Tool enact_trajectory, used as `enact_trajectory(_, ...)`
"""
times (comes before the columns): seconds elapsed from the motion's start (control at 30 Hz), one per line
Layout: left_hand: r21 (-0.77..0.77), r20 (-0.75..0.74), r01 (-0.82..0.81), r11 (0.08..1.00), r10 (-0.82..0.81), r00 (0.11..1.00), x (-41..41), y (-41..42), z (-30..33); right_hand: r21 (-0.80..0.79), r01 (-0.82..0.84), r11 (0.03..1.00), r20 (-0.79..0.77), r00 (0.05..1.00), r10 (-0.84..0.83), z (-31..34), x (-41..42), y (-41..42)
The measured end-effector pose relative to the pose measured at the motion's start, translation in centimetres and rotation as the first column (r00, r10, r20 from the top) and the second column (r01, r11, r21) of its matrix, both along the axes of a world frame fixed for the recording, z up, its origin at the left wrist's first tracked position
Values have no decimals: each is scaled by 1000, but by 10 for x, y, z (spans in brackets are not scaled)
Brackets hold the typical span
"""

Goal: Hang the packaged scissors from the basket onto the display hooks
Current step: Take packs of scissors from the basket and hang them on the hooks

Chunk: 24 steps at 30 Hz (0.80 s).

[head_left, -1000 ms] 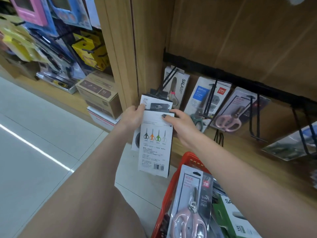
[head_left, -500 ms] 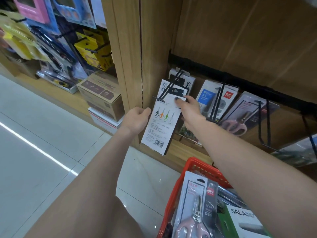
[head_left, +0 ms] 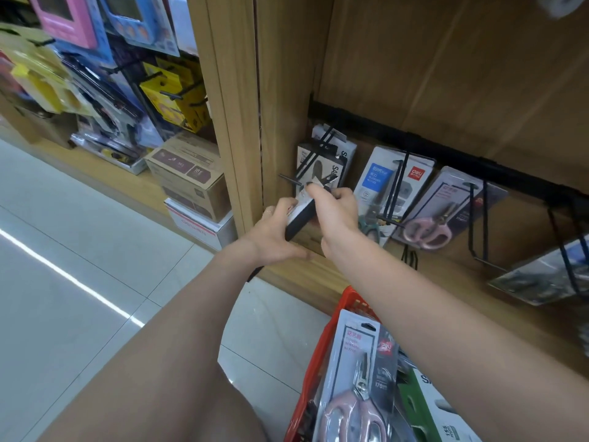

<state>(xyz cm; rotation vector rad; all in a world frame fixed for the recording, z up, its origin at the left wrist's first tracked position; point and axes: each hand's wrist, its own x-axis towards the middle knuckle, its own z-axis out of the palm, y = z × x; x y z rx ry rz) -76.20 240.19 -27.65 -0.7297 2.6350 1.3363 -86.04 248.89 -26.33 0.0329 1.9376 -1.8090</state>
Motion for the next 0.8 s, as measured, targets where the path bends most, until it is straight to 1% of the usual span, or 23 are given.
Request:
enact_trajectory(0.07, -56, -86, -31, 998, 26, 996, 4, -5, 0, -45, -85, 995, 57, 995, 87, 5, 6, 5)
enact_trajectory(0.1, -58, -106, -61, 996, 55, 993, 7, -8, 2, -70, -119, 990, 81, 989, 125, 6, 7, 8)
enact_trajectory(0.13, -19, -108, -103, 994, 101, 989, 11, -11, 4, -86, -146, 985, 98, 983, 154, 6, 8, 12)
enact_trajectory(0.2, 132, -86, -179, 975, 191, 978, 17, -15, 7, -63, -182, 981, 87, 978, 188, 4, 5, 21)
enact_trajectory(0.23, 196, -65, -195, 961, 212, 975, 21, -15, 10, -31, -198, 980, 70, 977, 200, 3, 3, 25)
enact_trajectory(0.3, 269, -30, -199, 942, 215, 976, 26, -14, 13, 54, -236, 970, 57, 971, 233, -3, -2, 32)
enact_trajectory(0.37, 338, 10, -212, 917, 222, 975, 28, -13, 14, 95, -280, 955, 101, 957, 270, -8, 0, 36)
enact_trajectory(0.47, 421, 98, -247, 873, 227, 969, 30, -12, 15, 24, -324, 946, 174, 933, 315, -18, 4, 40)
enact_trajectory(0.57, 385, 141, -284, 878, 249, 958, 32, -15, 14, -50, -336, 941, 189, 921, 339, -26, 8, 44)
enact_trajectory(0.6, 344, 145, -313, 885, 279, 949, 33, -18, 13, -52, -327, 944, 175, 927, 331, -27, 9, 45)
enact_trajectory(0.67, 225, 130, -399, 889, 378, 917, 33, -25, 9, -16, -320, 947, 96, 943, 320, -30, 10, 44)
enact_trajectory(0.73, 137, 55, -487, 862, 484, 873, 34, -30, 7, 22, -327, 945, -17, 945, 327, -33, 10, 42)
enact_trajectory(0.8, 99, -55, -561, 822, 568, 821, 36, -30, 8, 37, -338, 941, -100, 935, 340, -33, 9, 39)
